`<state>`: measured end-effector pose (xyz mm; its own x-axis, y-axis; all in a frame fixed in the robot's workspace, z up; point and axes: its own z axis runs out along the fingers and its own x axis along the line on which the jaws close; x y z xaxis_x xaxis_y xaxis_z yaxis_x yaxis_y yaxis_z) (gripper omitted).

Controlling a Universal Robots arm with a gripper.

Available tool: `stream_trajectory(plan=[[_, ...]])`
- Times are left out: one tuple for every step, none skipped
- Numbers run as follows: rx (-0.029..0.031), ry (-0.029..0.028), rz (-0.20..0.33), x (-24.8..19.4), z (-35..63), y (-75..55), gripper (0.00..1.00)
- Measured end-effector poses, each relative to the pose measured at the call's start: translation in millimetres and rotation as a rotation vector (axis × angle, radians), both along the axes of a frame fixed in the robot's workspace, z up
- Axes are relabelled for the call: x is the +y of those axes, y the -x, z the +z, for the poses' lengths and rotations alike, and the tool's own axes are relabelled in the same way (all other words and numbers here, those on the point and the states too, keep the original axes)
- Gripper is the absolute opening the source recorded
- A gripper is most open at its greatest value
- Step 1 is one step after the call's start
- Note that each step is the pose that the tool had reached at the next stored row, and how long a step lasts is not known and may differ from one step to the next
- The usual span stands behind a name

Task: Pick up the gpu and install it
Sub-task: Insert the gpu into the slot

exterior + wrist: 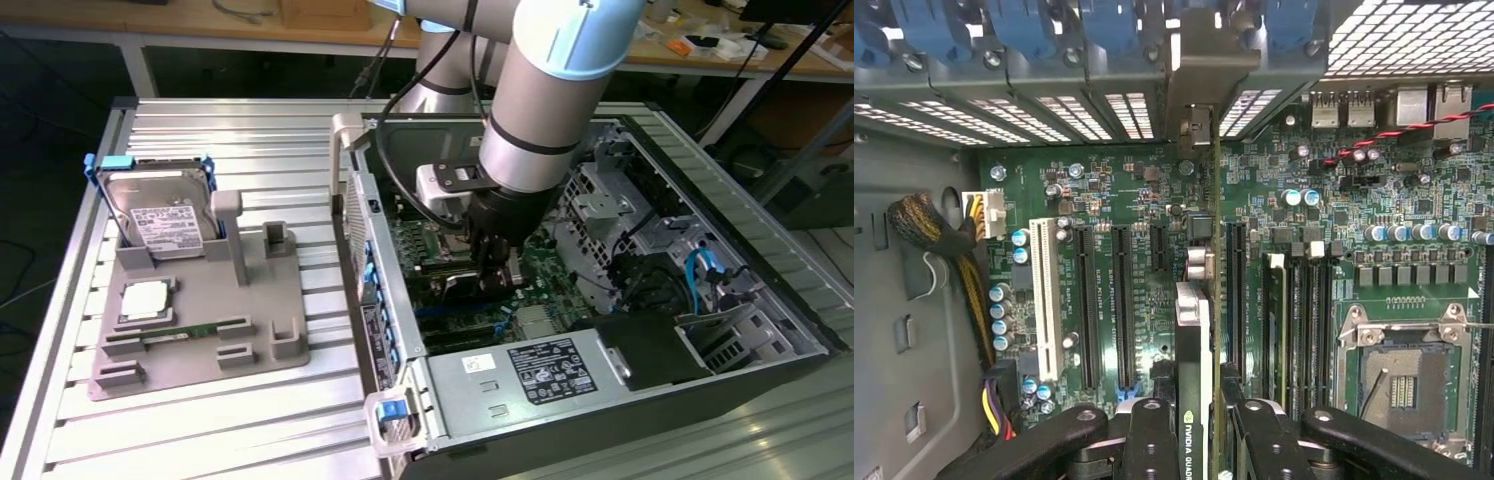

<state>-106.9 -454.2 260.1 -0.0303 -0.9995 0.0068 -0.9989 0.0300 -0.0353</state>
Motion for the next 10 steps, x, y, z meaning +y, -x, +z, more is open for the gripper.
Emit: stream_trajectory(plan=[[0.0001, 0.0001, 0.000, 0.0, 0.0, 0.0, 0.27], [0.0000, 0.0000, 0.000, 0.0, -0.1, 0.0, 0.27], [-0.0001, -0.0002, 0.000, 0.0, -0.2, 0.0, 0.27], [-0.0001, -0.0002, 0.000, 0.0, -0.2, 0.0, 0.27], [-0.0003, -0.0005, 0.000, 0.1, -0.7, -0.1, 0.27], [-0.0004, -0.0009, 0.000, 0.1, -1.3, -0.1, 0.27], [-0.0002, -0.0006, 0.000, 0.0, -1.6, 0.0, 0.27], [0.0000, -0.0004, 0.000, 0.0, -1.7, 0.0, 0.27], [0.0000, -0.0004, 0.000, 0.0, -1.8, 0.0, 0.27], [0.0001, -0.0004, 0.000, 0.0, -1.8, 0.0, 0.27]])
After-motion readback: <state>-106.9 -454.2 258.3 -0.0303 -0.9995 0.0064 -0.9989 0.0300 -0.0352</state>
